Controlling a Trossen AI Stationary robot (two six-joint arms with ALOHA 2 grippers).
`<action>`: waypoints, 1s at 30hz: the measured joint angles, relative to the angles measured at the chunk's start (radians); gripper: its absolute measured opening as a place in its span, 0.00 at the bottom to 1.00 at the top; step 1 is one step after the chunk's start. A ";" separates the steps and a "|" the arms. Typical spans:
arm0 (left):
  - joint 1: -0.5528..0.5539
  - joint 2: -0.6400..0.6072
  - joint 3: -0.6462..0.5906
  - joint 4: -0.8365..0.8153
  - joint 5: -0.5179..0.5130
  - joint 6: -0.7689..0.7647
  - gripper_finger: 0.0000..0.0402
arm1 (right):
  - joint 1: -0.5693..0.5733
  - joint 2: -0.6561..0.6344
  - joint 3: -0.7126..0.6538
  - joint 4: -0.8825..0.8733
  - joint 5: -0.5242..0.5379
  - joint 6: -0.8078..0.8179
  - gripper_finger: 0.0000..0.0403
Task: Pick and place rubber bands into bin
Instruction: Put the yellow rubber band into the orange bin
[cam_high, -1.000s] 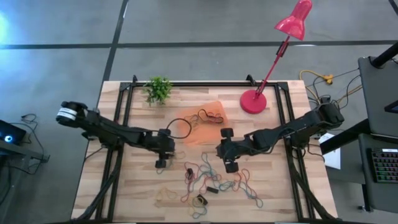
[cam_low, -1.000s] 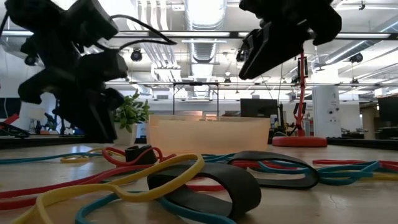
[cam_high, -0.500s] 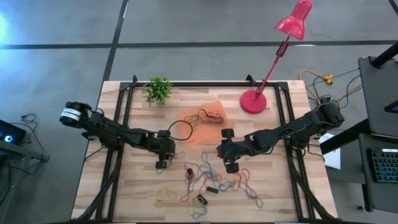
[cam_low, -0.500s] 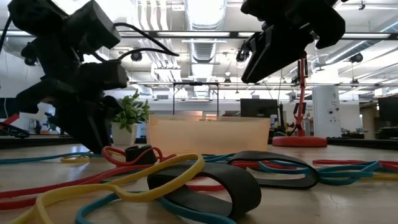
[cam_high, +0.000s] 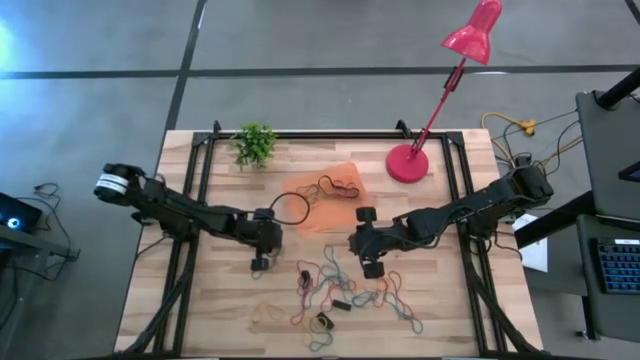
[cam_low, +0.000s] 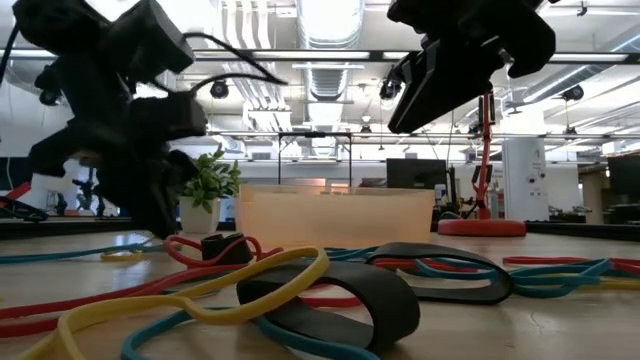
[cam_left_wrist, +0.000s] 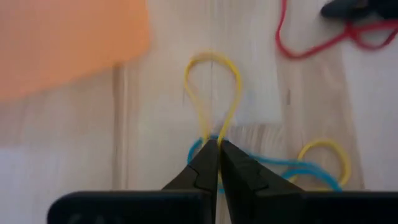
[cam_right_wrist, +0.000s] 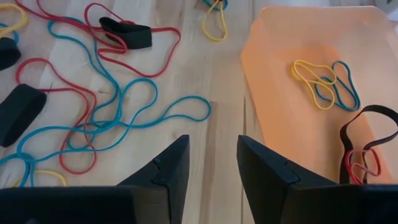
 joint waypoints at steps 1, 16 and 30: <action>0.000 -0.011 0.002 0.000 0.000 0.000 0.00 | 0.000 0.000 0.000 -0.001 0.000 0.000 0.30; -0.012 -0.294 0.031 0.038 -0.016 0.109 0.00 | 0.000 0.000 0.000 -0.005 -0.001 -0.003 0.29; -0.001 -0.386 0.075 0.253 -0.148 0.390 0.00 | 0.000 0.000 -0.001 -0.008 -0.001 -0.003 0.26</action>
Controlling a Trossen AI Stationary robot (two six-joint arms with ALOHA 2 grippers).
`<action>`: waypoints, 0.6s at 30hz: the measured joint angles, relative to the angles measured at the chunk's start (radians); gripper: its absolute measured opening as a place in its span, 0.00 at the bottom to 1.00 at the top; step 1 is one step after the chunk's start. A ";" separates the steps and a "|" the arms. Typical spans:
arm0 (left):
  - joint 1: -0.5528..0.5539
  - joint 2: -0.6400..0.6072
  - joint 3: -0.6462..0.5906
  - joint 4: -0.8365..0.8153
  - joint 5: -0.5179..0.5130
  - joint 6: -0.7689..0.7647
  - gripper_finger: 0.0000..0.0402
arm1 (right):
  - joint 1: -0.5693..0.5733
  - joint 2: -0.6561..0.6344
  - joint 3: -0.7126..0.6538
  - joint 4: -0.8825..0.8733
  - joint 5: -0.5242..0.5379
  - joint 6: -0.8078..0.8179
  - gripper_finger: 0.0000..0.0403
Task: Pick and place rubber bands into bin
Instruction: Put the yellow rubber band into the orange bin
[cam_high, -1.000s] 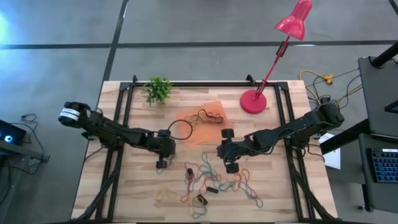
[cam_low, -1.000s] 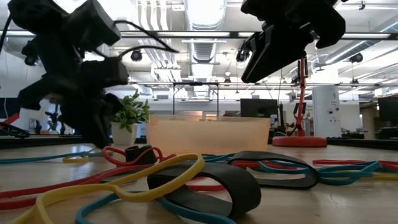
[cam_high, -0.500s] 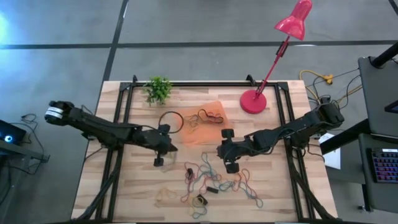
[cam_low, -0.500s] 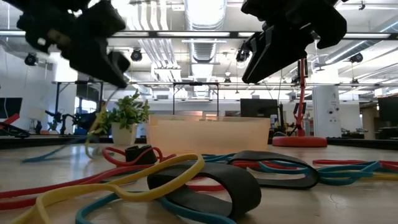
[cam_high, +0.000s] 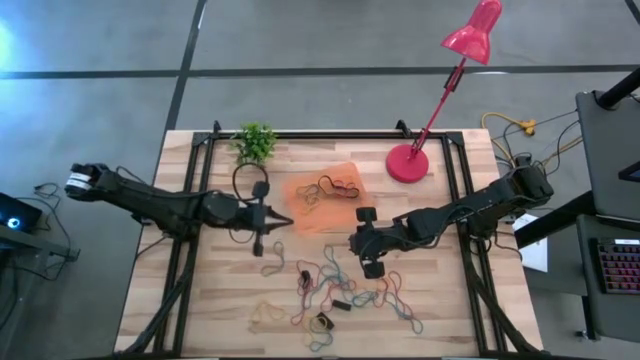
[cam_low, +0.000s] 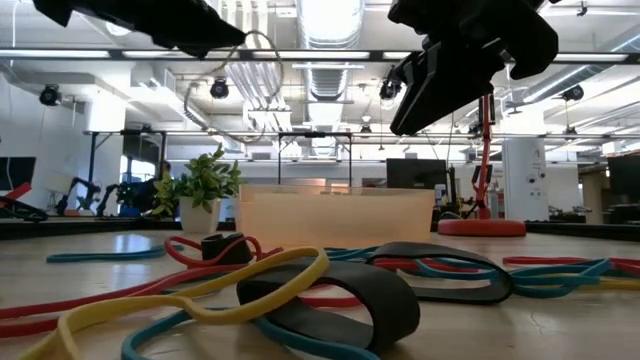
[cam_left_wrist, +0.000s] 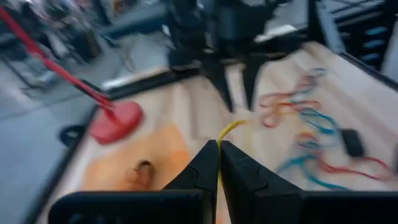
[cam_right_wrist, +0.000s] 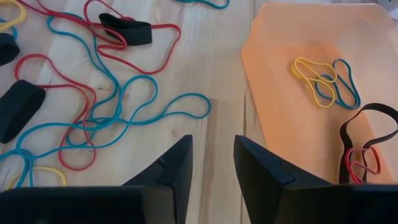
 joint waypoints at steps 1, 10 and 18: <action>0.007 0.006 0.001 0.020 -0.007 0.009 0.00 | 0.000 0.000 0.000 0.000 0.000 0.000 0.26; 0.118 0.100 0.000 0.179 -0.096 0.031 0.00 | 0.000 0.000 0.000 0.007 0.000 0.000 0.24; 0.217 0.280 0.015 0.320 -0.131 0.024 0.00 | 0.000 0.000 0.000 0.021 0.000 0.003 0.22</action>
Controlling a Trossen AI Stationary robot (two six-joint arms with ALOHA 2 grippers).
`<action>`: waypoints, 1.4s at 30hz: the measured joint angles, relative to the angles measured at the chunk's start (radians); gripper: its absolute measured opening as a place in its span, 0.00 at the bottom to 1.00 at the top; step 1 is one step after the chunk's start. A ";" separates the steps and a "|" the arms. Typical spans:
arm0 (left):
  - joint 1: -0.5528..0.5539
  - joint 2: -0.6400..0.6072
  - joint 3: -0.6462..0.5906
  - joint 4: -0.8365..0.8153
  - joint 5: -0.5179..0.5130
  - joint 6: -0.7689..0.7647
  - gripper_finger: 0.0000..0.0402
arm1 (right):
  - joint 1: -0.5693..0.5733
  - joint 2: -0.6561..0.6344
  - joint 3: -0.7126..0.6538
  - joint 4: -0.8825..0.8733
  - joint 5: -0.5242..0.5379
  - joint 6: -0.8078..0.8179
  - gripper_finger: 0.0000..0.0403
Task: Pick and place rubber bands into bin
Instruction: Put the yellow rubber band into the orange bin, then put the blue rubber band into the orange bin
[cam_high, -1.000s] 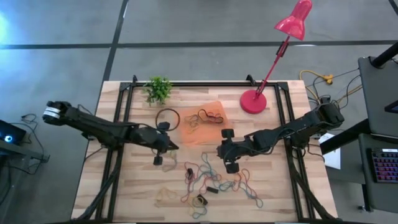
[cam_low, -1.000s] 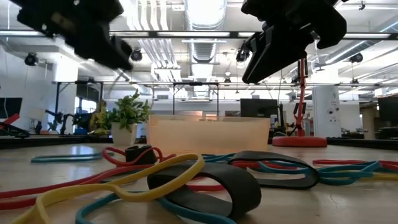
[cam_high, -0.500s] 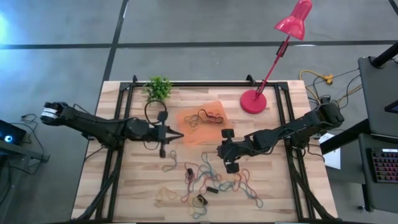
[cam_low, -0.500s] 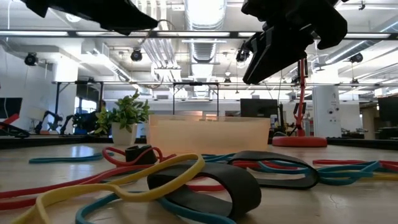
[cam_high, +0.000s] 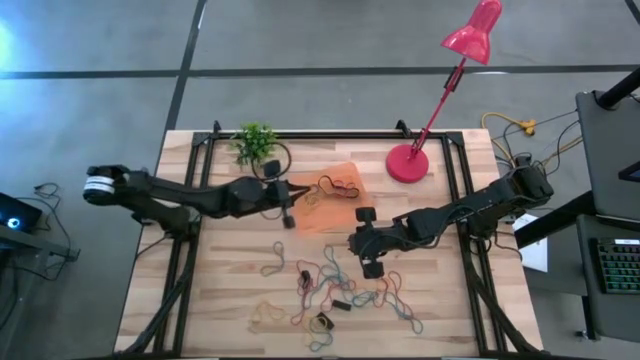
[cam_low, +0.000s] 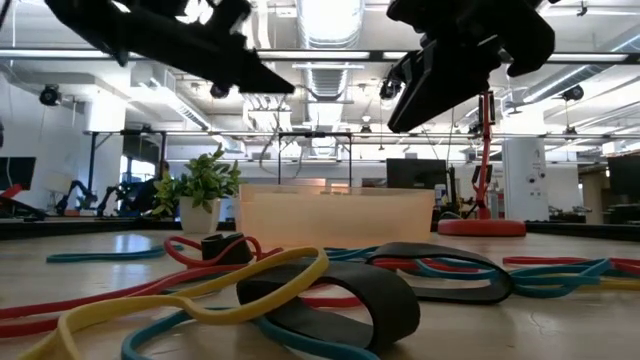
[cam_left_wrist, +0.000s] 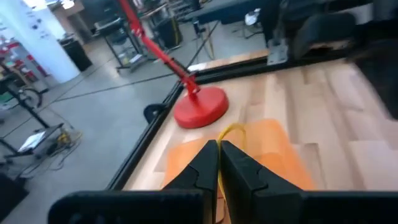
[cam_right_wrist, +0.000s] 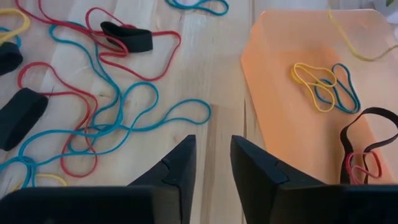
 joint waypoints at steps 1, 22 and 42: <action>0.011 0.021 0.003 0.012 0.000 -0.005 0.00 | 0.000 0.000 0.000 0.004 0.000 0.000 0.21; 0.054 0.124 0.050 -0.087 0.009 -0.074 0.24 | 0.000 0.000 0.000 0.029 0.000 0.000 0.19; -0.209 -0.091 0.050 -0.838 0.271 -0.152 0.26 | 0.006 0.000 -0.010 0.072 0.001 -0.056 0.17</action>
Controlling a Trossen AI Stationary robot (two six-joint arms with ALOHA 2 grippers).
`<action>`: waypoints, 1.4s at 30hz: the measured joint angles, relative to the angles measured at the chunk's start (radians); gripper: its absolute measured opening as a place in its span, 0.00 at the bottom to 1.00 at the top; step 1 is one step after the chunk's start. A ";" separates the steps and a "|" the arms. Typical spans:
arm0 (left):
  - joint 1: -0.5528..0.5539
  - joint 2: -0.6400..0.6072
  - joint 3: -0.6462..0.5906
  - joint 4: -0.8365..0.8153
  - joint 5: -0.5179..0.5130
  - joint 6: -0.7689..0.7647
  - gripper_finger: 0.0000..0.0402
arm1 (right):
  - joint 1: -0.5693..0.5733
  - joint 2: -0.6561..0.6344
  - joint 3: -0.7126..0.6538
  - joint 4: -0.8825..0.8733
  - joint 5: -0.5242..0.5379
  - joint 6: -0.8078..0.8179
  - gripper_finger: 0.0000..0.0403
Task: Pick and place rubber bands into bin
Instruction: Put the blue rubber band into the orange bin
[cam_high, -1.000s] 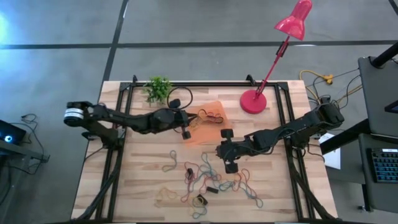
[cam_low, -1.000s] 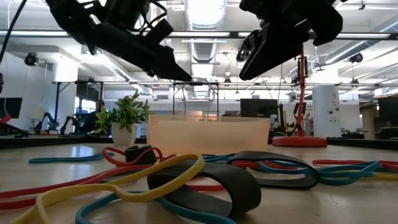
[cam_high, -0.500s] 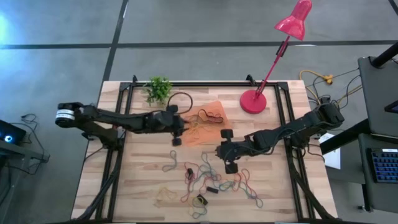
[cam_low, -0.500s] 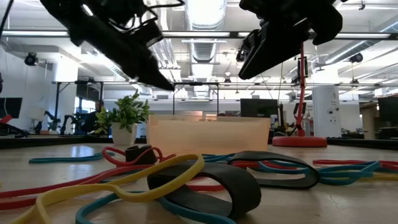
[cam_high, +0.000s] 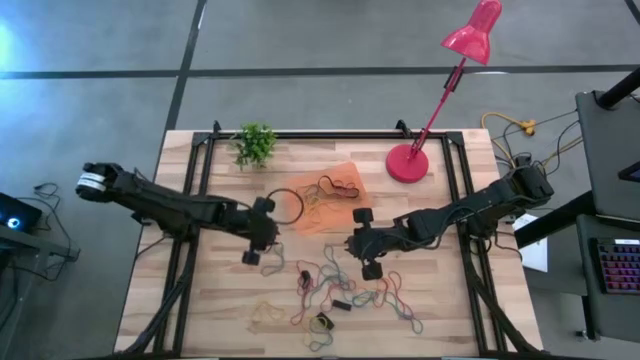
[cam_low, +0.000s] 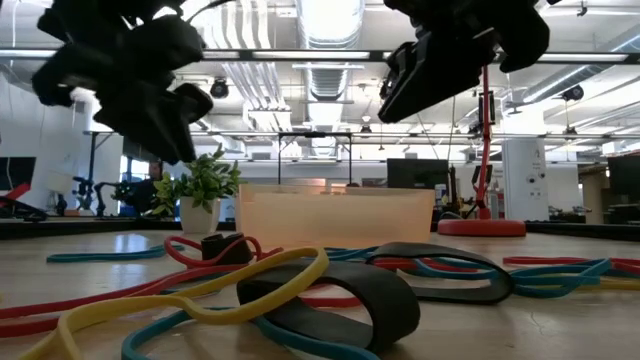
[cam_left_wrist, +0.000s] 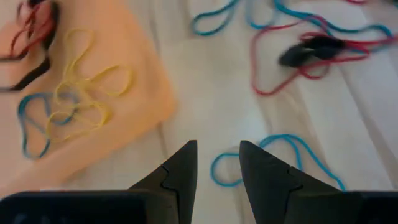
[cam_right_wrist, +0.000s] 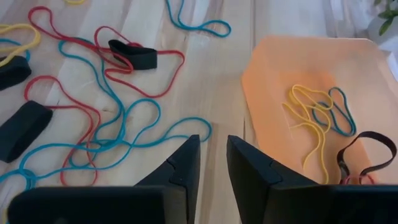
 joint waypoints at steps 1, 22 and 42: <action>-0.010 0.010 0.000 0.001 0.000 0.013 0.26 | 0.000 0.000 0.000 0.002 0.000 0.000 0.17; -0.081 0.377 0.130 -0.027 0.012 0.218 0.26 | 0.000 0.000 -0.007 0.020 0.000 0.004 0.17; -0.082 0.438 0.182 -0.097 0.048 0.305 0.26 | 0.000 0.000 -0.031 0.027 -0.001 0.023 0.16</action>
